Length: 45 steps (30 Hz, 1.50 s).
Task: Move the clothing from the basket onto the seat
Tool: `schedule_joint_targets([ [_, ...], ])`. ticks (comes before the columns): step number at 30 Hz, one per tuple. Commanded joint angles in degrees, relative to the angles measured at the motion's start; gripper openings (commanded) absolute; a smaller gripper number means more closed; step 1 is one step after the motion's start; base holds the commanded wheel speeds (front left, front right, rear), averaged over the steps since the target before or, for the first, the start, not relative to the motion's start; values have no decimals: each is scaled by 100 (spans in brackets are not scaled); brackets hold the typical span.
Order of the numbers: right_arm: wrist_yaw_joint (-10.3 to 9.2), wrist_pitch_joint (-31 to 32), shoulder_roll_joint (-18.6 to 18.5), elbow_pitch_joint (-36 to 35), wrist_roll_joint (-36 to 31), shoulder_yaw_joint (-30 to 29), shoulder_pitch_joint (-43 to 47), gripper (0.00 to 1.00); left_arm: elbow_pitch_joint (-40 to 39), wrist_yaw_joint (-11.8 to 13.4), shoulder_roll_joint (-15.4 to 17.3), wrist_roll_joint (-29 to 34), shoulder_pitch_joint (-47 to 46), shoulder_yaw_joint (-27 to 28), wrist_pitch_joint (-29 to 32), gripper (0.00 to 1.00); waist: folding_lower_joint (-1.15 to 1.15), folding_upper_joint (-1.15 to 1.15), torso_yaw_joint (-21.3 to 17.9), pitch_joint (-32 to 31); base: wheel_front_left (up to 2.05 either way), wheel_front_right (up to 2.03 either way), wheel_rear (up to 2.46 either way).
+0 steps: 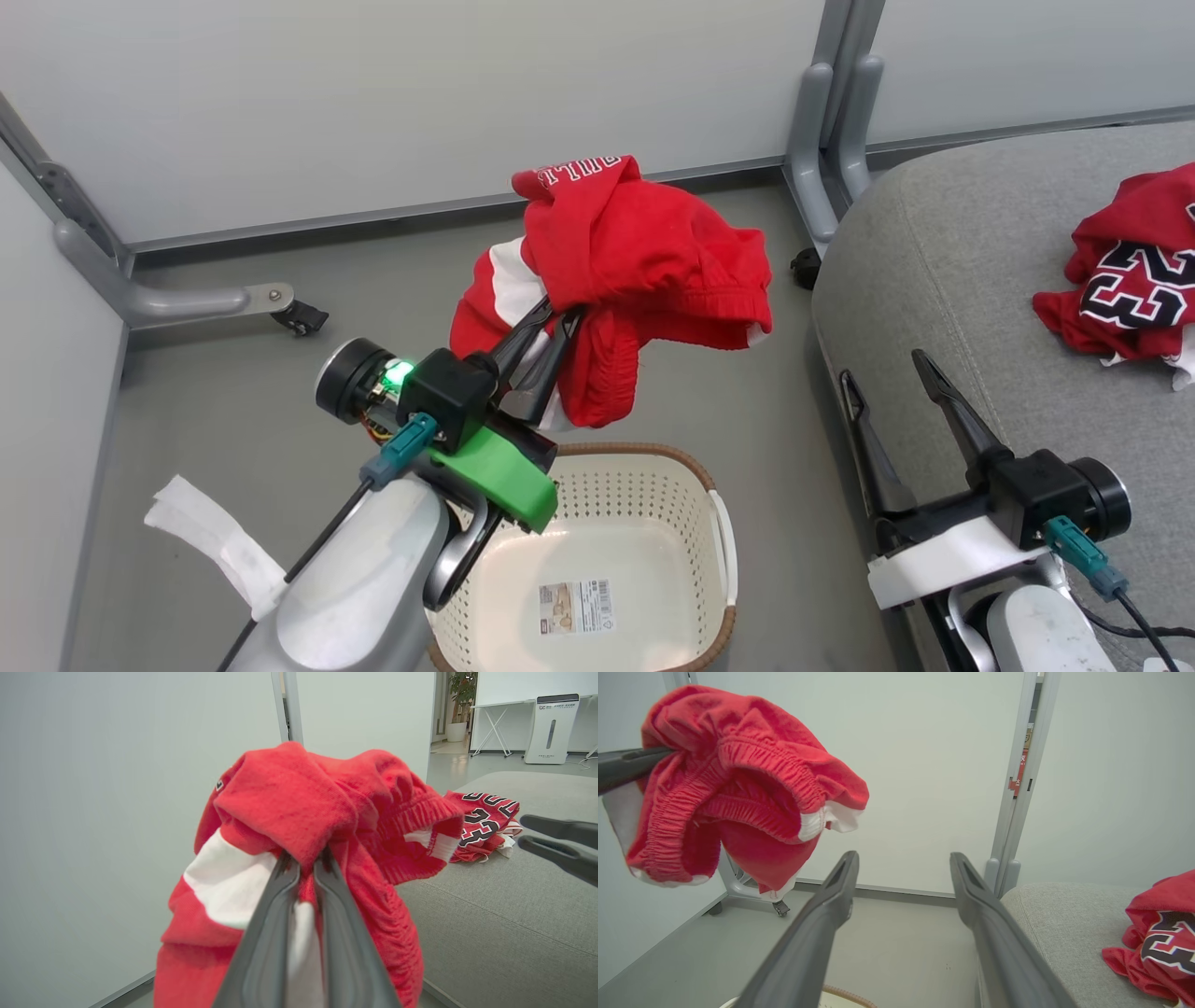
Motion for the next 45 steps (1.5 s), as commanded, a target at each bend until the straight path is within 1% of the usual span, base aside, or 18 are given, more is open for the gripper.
schedule_joint_targets([
  [1, -6, -1, -17, -11, 36, 6, 104, 100, -49, -18, -14, 69, 112, 44, -20, 0, 0, 0, -11, -22, 0, 0, 0],
  [7, -6, -1, -16, -35, 149, 69, 143, 100, -95, -64, -44, 162, 201, 133, -20, 0, 0, 0, -48, -71, 0, 0, 0],
  [11, -6, -1, -16, -67, 252, 275, 145, 100, -63, -95, -66, 186, 216, 171, -21, 0, 0, 0, -60, -85, 0, 0, 0],
  [17, -6, -1, -16, -66, 423, 833, 148, 100, -12, -149, -137, 248, 90, 177, -21, 0, 0, 0, -46, -83, 0, 0, 0],
  [25, -6, -1, -16, -18, 699, 1675, -114, 100, 4, -192, -308, 332, -56, 77, -21, 0, 0, 0, -23, -17, 0, 0, 0],
  [30, -6, -1, -17, 18, 913, 1967, -372, 100, -22, -212, -413, 358, -125, -40, -21, 0, 0, 0, 25, 73, 0, 0, 0],
  [35, -6, -1, -18, 135, 1020, 2093, -620, 100, -62, -234, -503, 373, -190, -175, -21, 0, 0, 0, 84, 157, 0, 0, 0],
  [45, -6, -1, -18, 649, 1142, 2182, -1050, 100, -142, -245, -645, 288, -269, -446, -21, 0, 0, 0, 203, 321, 0, 0, 0],
])
